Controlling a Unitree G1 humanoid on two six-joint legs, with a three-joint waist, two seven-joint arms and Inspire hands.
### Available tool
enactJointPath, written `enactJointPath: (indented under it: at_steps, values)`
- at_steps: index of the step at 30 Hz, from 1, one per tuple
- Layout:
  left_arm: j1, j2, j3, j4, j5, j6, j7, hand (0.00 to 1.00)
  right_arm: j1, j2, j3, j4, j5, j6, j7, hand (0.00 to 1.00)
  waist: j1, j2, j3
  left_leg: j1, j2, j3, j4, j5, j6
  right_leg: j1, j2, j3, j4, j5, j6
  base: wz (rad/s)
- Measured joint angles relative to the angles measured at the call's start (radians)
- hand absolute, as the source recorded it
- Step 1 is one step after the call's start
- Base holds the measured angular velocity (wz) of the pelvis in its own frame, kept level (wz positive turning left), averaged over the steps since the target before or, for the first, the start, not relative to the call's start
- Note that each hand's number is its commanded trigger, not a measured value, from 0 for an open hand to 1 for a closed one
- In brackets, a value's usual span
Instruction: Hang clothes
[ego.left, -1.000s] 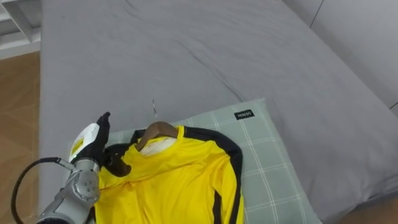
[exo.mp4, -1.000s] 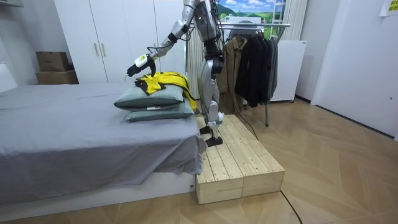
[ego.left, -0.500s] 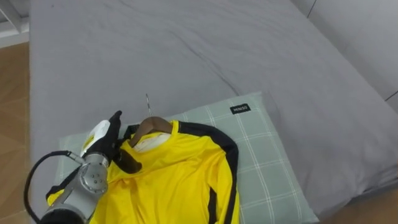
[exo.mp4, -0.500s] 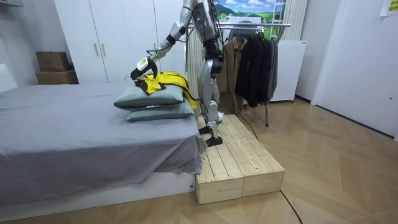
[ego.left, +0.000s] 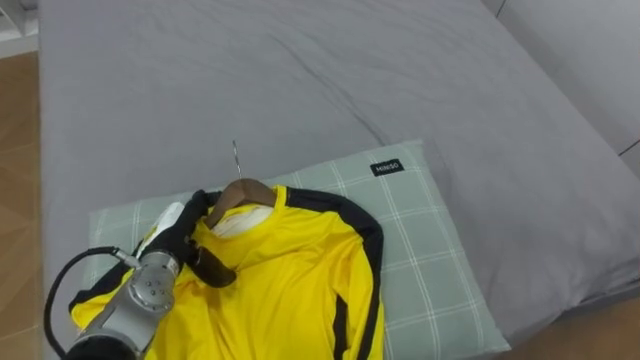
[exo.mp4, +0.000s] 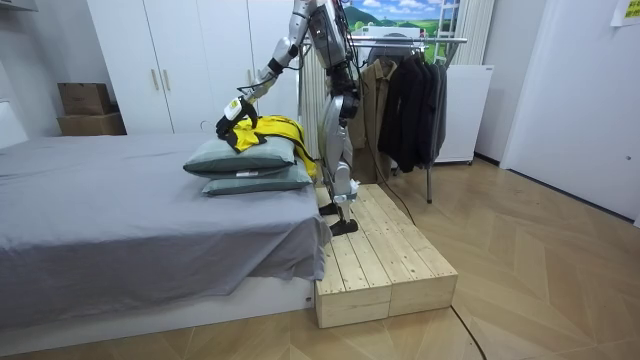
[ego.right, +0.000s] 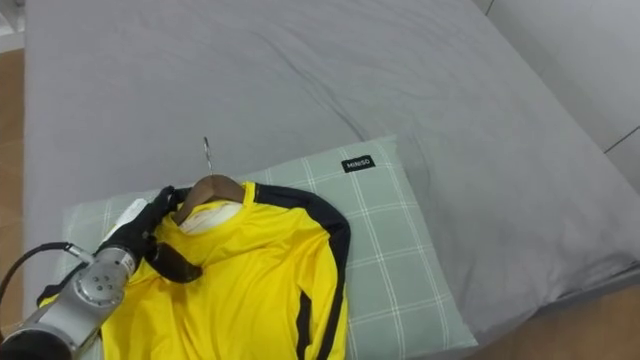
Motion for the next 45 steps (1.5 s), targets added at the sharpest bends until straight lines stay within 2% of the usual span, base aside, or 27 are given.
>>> enactJointPath:
  at_steps: [20,32,33,35,39,45]
  values:
    - [0.0,-0.011,0.008,0.07,0.0,0.009,-0.008,0.0,-0.002,-0.001,-0.001,-0.002,0.03,0.031,0.0,0.0,0.001,-0.004,-0.0024,-0.004,0.002,0.01,0.048,0.0,0.0,-0.008,-0.002,0.01,0.047,-0.005,0.0,0.0]
    - [0.001,-0.012,0.014,0.114,0.001,0.01,-0.006,0.0,-0.003,-0.001,-0.003,-0.003,0.051,0.034,-0.007,0.0,0.004,-0.007,-0.0052,-0.01,0.019,0.023,0.086,-0.013,0.002,-0.01,0.001,0.003,0.069,-0.004,-0.004,-0.01]
    - [0.0,-0.012,0.014,0.117,0.001,0.016,-0.004,0.0,-0.001,-0.001,-0.006,-0.003,0.05,0.035,-0.008,0.0,0.005,-0.006,-0.0088,-0.013,0.019,0.024,0.086,-0.016,0.003,-0.017,0.003,0.003,0.072,-0.004,-0.003,-0.03]
    - [-0.002,-0.011,0.014,0.119,0.001,0.02,0.001,0.0,0.001,-0.001,-0.008,-0.003,0.051,0.035,-0.009,0.0,0.005,-0.007,-0.0102,-0.019,0.019,0.025,0.092,-0.017,0.003,-0.025,0.003,0.0,0.08,-0.004,-0.004,0.0]
    - [-0.004,-0.009,0.017,0.121,0.001,0.022,0.002,0.0,0.001,0.0,-0.007,-0.006,0.052,0.034,-0.011,0.0,0.007,-0.002,-0.0184,-0.038,0.032,0.025,0.11,-0.023,0.004,-0.036,0.006,-0.005,0.081,0.001,-0.007,0.0]
    - [-0.004,-0.009,0.036,0.121,0.001,0.024,0.003,0.0,0.001,0.001,-0.007,-0.006,0.053,0.034,-0.012,0.0,0.008,-0.002,-0.0183,-0.045,0.038,0.023,0.124,-0.029,0.001,-0.036,0.01,-0.01,0.082,0.004,-0.011,0.0]
